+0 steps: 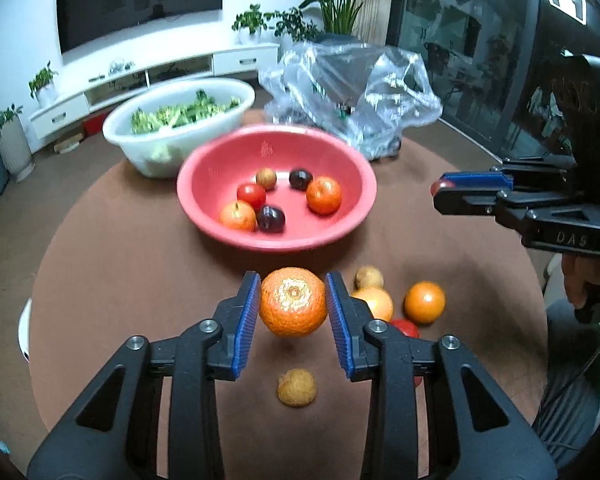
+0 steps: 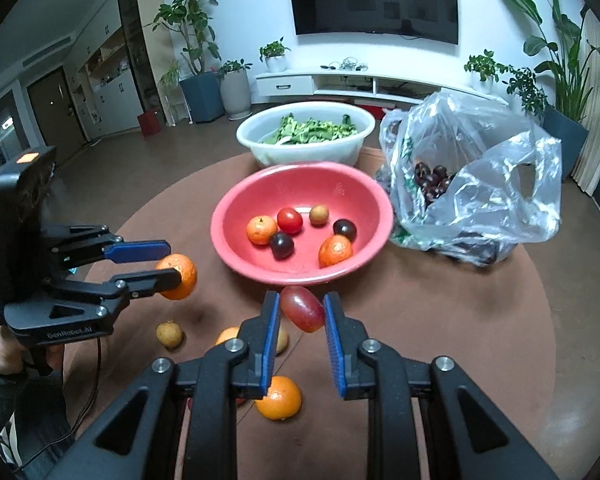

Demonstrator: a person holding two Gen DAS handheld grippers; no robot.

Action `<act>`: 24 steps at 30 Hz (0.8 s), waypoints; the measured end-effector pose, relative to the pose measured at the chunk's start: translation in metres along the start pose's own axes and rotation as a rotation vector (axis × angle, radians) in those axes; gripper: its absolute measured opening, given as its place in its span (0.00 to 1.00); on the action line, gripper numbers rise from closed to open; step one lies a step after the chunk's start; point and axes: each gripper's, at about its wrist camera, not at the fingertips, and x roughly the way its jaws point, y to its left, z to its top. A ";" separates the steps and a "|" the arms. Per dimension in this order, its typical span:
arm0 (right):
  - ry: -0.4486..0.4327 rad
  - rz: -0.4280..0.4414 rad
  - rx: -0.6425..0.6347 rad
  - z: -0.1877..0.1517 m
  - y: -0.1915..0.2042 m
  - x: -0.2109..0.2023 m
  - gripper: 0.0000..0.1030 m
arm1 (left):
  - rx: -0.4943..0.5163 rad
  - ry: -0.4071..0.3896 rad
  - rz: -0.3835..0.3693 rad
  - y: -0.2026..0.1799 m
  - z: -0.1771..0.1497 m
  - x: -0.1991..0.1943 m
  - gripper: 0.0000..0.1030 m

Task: Organize fruits
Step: 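Carry the tangerine and grape into the red basin and open both tools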

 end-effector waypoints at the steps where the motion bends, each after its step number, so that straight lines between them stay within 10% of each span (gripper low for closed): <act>1: 0.009 0.005 0.007 -0.004 -0.001 0.003 0.24 | -0.005 0.017 -0.008 0.000 -0.005 0.003 0.21; 11: 0.019 0.022 0.015 -0.020 0.009 0.000 0.24 | -0.004 0.088 0.026 0.002 -0.024 0.021 0.22; 17: 0.020 0.027 0.023 -0.023 0.010 0.000 0.24 | 0.057 0.163 0.018 -0.013 -0.012 0.053 0.64; 24: 0.023 0.026 0.038 -0.026 0.004 0.002 0.24 | 0.057 0.163 0.011 -0.010 0.004 0.070 0.65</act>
